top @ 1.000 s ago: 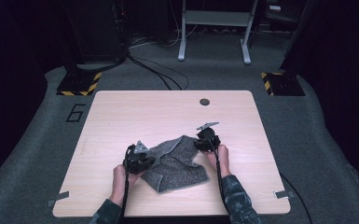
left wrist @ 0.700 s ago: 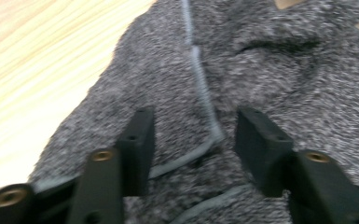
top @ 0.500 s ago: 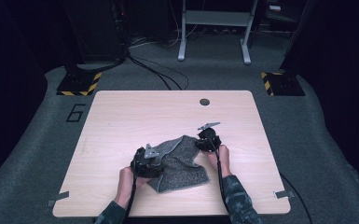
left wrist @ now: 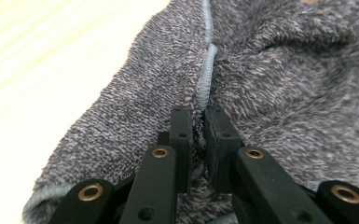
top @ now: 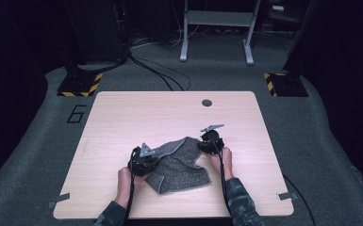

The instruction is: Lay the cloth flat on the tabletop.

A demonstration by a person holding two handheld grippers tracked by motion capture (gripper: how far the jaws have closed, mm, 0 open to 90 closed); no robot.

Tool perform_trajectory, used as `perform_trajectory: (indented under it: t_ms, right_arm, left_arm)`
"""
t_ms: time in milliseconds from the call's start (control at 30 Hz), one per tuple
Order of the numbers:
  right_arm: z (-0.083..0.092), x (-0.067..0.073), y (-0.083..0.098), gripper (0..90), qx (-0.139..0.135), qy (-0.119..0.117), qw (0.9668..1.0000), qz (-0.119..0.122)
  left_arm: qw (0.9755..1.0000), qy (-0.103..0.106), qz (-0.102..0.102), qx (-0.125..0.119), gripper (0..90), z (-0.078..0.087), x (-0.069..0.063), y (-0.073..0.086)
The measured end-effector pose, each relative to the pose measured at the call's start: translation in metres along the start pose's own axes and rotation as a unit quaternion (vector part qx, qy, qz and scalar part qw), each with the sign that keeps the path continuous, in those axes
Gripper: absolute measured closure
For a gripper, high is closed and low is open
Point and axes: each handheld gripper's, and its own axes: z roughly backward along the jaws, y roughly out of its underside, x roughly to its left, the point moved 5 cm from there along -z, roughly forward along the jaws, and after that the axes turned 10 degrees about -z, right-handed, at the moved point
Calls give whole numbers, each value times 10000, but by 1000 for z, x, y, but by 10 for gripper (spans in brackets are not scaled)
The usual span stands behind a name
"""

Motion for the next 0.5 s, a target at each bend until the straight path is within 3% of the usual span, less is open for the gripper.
perform_trajectory:
  t_ms: [100, 267, 500]
  right_arm:
    - [2, -1, 2, 878, 3, 44, 10000, -26]
    - [13, -2, 3, 879, -238, -50, 9996, -157]
    - [29, 4, 1, 878, -449, -145, 9989, -5]
  left_arm:
    - [9999, -26, 86, -114, 830, 6, 4, -2]
    - [9994, -4, 156, -301, 830, 17, 10, -6]
    - [9995, 96, 168, -257, 811, 21, 13, -7]
